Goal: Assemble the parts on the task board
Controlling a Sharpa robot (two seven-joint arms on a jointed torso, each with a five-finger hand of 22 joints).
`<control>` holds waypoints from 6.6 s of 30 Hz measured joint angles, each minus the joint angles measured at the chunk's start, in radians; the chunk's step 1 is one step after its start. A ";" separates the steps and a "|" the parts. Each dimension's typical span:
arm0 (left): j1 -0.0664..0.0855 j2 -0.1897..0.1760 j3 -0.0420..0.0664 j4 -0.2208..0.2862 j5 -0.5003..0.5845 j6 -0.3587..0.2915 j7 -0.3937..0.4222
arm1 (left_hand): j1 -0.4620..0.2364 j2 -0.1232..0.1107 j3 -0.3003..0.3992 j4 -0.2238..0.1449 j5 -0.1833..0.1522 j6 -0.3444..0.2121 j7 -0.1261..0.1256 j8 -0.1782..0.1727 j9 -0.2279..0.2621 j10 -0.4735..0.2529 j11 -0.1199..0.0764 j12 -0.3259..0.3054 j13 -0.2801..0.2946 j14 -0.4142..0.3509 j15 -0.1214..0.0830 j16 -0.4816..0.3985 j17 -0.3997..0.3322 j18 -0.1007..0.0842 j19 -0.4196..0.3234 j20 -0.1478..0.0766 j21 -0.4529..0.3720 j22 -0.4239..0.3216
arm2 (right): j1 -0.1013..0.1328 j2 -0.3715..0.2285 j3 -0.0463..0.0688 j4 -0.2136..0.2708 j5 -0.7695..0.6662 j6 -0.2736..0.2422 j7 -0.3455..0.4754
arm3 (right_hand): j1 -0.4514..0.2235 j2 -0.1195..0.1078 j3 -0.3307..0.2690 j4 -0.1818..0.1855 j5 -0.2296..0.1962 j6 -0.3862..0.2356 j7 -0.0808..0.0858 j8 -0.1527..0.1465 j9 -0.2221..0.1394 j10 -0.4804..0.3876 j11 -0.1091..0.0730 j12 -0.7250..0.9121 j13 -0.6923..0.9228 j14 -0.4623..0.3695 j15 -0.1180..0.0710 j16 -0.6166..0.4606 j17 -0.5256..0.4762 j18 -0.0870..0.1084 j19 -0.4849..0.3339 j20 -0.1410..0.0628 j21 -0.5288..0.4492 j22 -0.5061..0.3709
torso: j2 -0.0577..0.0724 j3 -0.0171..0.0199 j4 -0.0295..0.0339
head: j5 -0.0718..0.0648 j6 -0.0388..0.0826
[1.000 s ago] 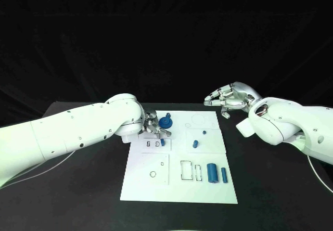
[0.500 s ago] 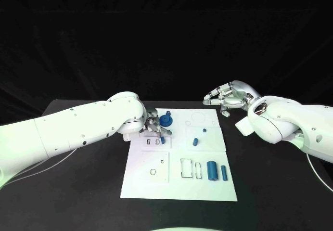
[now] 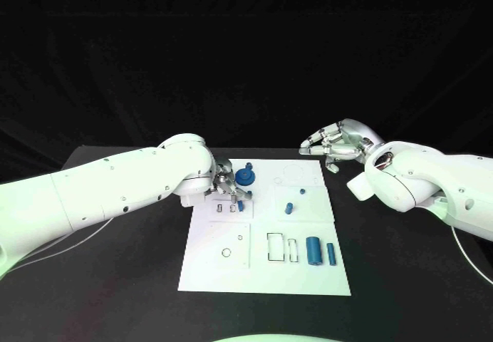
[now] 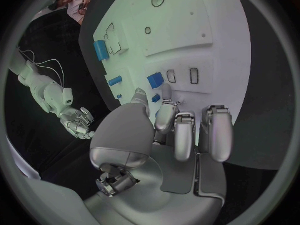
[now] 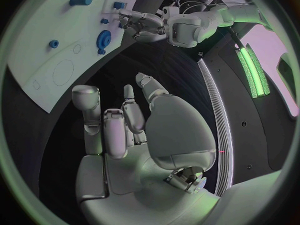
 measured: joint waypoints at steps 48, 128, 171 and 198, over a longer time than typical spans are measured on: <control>-0.004 0.025 -0.002 -0.016 0.009 0.054 0.003 | 0.193 0.047 0.149 -0.037 0.000 -0.029 -0.014 0.020 0.057 -0.017 -0.006 -0.021 -0.011 0.000 0.000 0.000 0.000 0.000 0.000 0.000 0.004 0.000 | -0.009 0.009 0.000 -0.003 -0.002 0.000 -0.007 | 0.004 0.004 0.000 0.000 0.008 -0.010 0.003 0.000 0.005 0.000 0.000 0.000 -0.001 0.000 0.000 0.000 0.000 0.000 0.000 0.000 0.000 0.007 | 0.000 0.0005 0.0006 | -0.003 -0.013; -0.052 -0.082 0.005 0.061 0.059 -0.127 0.026 | 0.142 -0.139 0.602 -0.050 -0.009 -0.051 -0.012 0.087 0.148 -0.009 -0.023 -0.043 -0.012 0.000 -0.011 0.000 0.000 0.000 0.000 -0.007 0.004 0.000 | -0.020 0.010 -0.001 -0.012 0.008 0.021 -0.019 | -0.004 0.012 -0.003 0.003 0.013 -0.017 0.003 0.000 0.010 -0.004 0.004 -0.011 -0.009 0.004 0.003 0.000 0.000 0.000 -0.007 0.007 0.004 0.005 | -0.003 0.0040 0.0126 | 0.002 -0.016; -0.053 -0.077 0.005 0.066 0.037 -0.092 0.024 | 0.112 -0.160 0.637 -0.084 -0.006 -0.049 -0.010 0.099 0.148 -0.007 -0.026 -0.043 -0.011 0.003 -0.014 0.000 0.000 0.000 0.000 -0.007 0.004 0.000 | -0.023 0.013 -0.002 -0.014 0.034 0.037 -0.025 | -0.004 0.012 -0.006 0.006 0.013 -0.017 0.003 0.000 0.011 -0.004 0.004 -0.010 -0.009 0.004 0.003 0.000 0.000 0.000 -0.007 0.007 0.004 0.009 | -0.002 0.0041 0.0129 | 0.001 -0.019; -0.053 -0.066 0.005 0.061 0.024 -0.083 0.014 | 0.043 -0.186 0.607 -0.072 -0.006 -0.033 -0.026 0.113 0.191 -0.007 -0.026 -0.043 -0.015 0.003 -0.014 0.000 0.000 0.000 0.000 -0.007 0.004 0.000 | -0.023 0.012 -0.002 -0.013 0.034 0.037 -0.024 | -0.004 0.012 -0.006 0.006 0.013 -0.020 0.006 0.000 0.013 -0.004 0.004 -0.011 -0.010 0.004 0.003 0.000 0.000 0.000 -0.011 0.011 0.004 0.009 | -0.002 0.0049 0.0124 | -0.001 -0.023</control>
